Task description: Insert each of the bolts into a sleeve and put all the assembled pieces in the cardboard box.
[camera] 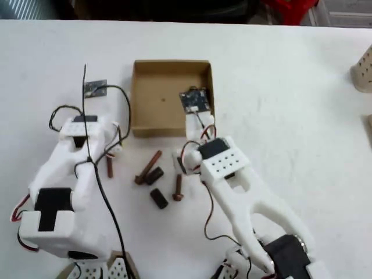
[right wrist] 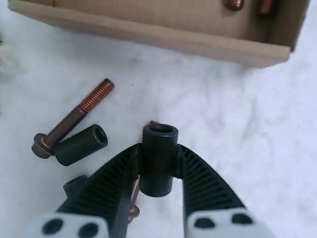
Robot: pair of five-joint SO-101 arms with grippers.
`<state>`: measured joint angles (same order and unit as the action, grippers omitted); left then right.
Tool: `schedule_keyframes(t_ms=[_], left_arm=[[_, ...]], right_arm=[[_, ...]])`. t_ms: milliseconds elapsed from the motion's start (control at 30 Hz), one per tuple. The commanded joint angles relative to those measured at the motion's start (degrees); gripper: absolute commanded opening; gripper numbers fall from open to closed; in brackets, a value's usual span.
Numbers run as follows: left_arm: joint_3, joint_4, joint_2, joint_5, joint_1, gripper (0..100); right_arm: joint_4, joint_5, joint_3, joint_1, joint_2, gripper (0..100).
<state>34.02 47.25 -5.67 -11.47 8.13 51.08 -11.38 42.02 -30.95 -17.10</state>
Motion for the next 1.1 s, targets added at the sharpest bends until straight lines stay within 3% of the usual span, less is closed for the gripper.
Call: schedule_keyframes(t_ms=[0,433,1067], left_arm=[[-0.5,-1.8,2.9,-0.3,0.7,2],[-0.5,-1.6,2.9,-0.2,0.8,2],[0.3,-1.8,2.9,-0.2,0.8,2]], right_arm=[[-7.2,0.4,2.2,-1.4,-3.5,1.7],[-25.1,0.4,10.2,-1.9,-3.7,1.7],[-75.6,0.4,30.3,-4.4,-3.7,1.7]])
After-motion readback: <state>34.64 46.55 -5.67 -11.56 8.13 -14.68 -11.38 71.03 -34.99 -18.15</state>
